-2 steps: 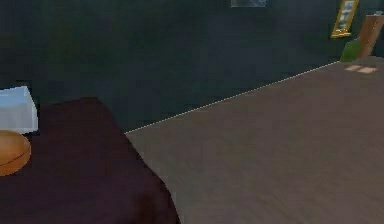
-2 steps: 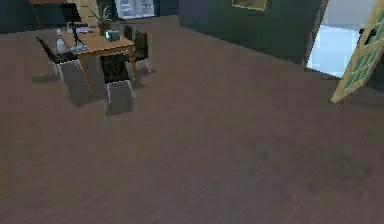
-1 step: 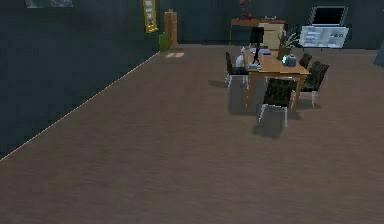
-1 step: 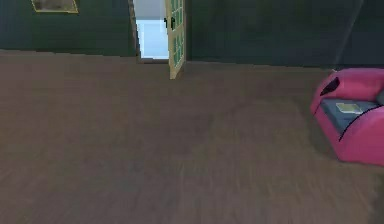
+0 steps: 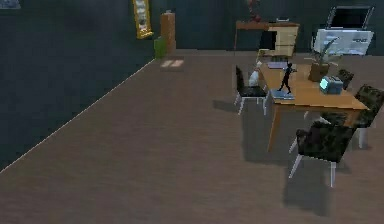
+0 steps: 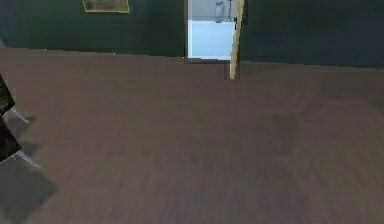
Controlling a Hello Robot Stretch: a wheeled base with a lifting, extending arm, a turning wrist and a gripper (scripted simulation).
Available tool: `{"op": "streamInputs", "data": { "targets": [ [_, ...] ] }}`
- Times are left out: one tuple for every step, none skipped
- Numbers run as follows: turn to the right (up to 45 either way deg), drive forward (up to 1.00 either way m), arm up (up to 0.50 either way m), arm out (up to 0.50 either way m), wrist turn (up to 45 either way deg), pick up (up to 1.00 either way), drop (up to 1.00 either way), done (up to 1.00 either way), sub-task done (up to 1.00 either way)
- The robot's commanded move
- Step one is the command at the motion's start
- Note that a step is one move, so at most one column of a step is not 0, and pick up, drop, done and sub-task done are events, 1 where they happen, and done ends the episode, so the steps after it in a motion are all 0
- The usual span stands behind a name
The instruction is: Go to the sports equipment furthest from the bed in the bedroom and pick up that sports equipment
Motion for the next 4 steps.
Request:
{"op": "streamInputs", "data": {
  "targets": [
    [0.0, 1.00, 0.00, 0.00, 0.0, 0.00, 0.00, 0.00, 0.00],
    [0.0, 1.00, 0.00, 0.00, 0.0, 0.00, 0.00, 0.00, 0.00],
    [6.0, 0.00, 0.00, 0.00, 0.0, 0.00, 0.00, 0.00, 0.00],
    [0.0, 0.55, 0.00, 0.00, 0.0, 0.00, 0.00, 0.00, 0.00]
  ]
}}
